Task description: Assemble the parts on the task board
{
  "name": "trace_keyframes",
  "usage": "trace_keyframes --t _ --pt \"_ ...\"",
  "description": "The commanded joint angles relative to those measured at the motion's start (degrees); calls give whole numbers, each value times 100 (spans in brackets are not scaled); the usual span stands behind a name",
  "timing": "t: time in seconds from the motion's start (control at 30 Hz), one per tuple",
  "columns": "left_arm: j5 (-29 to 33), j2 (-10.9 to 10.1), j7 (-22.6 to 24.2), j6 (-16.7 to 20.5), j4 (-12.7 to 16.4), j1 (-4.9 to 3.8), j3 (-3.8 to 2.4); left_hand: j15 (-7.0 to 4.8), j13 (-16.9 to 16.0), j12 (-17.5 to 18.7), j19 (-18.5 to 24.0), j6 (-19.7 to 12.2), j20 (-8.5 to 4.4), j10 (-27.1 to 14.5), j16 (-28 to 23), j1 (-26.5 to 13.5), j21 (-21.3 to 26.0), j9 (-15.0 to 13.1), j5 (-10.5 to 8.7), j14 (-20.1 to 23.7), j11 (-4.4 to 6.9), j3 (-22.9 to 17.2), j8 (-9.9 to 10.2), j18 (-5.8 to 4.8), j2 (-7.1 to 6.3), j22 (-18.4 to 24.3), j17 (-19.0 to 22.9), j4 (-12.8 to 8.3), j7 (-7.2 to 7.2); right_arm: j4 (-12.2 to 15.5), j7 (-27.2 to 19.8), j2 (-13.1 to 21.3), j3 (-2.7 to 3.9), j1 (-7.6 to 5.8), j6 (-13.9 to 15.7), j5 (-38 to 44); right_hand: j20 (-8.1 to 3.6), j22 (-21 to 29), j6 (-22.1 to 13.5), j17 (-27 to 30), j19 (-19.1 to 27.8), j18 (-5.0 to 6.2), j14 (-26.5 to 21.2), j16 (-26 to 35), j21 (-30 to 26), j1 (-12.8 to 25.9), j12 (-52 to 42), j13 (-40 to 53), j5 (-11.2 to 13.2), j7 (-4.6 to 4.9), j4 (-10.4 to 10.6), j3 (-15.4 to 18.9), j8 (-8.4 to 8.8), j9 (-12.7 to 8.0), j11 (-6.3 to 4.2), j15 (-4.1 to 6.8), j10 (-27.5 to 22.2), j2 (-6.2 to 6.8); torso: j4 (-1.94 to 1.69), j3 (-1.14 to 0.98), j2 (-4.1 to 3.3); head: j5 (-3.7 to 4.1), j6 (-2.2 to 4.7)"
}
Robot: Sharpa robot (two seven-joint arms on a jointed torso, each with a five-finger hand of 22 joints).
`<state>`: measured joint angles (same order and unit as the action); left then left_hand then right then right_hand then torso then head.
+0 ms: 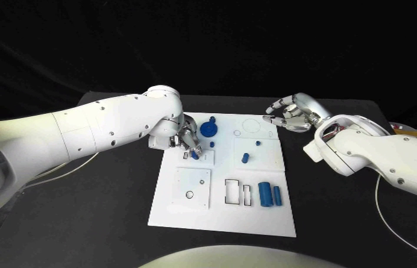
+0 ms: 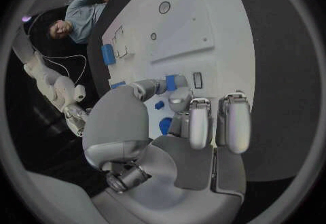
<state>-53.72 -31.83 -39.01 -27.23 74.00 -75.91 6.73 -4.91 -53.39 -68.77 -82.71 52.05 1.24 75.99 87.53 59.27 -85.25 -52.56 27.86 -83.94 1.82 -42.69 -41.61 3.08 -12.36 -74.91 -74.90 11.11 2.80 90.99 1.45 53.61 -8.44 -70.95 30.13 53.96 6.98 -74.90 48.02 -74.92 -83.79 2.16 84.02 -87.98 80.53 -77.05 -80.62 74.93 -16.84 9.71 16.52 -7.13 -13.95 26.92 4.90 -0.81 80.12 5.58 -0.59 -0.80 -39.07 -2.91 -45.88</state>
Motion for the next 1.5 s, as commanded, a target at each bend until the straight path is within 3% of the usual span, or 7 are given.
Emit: trace_keyframes --t 0.03,0.73,1.0,1.5 --pt "26 52 -6 -41 -28 64 36 -26 -5 -30 -33 -14 0 33 24 26 -21 -4 23 -499 22 -1405 -18 -62 16 -510 -1147 -1425 -45 13 -4 3 0 3 -71 27 -31 -868 9 -780 14 45 429 22 -20 49 33 372 -37 -26 4 3 -19 7 -19 25 -23 9 3 3 0 6 -8" --pt "-23 129 -60 -35 -92 121 118 -26 12 -21 -32 -11 -2 27 23 20 -21 -12 18 -499 20 -1401 -13 -62 20 -510 -1146 -1418 -43 19 -20 6 0 4 -67 28 -33 -863 5 -769 18 47 427 26 -29 46 36 368 -42 -27 0 -3 -25 8 -21 26 -25 5 -1 -2 5 31 -29" --pt "-71 139 -104 49 -118 129 126 -9 25 -28 -24 -60 20 40 21 -92 -2 -16 -130 -499 9 -1023 137 -63 118 -506 -1144 -1202 -42 21 -26 11 0 5 -63 26 -33 -851 1 -750 30 52 422 33 -50 46 47 355 -42 -27 0 -4 -27 8 -21 27 -37 6 -3 -1 4 36 -30" --pt "-96 152 -116 40 -162 145 133 -16 28 -37 -21 -43 27 31 19 -195 20 -9 -191 -498 21 -624 255 -62 109 -496 -1141 -953 -74 31 -31 19 0 8 -61 25 -34 -845 0 -746 35 54 422 34 -59 46 53 348 -42 -27 1 -4 -27 8 -20 27 -43 6 -3 -1 3 51 -32"
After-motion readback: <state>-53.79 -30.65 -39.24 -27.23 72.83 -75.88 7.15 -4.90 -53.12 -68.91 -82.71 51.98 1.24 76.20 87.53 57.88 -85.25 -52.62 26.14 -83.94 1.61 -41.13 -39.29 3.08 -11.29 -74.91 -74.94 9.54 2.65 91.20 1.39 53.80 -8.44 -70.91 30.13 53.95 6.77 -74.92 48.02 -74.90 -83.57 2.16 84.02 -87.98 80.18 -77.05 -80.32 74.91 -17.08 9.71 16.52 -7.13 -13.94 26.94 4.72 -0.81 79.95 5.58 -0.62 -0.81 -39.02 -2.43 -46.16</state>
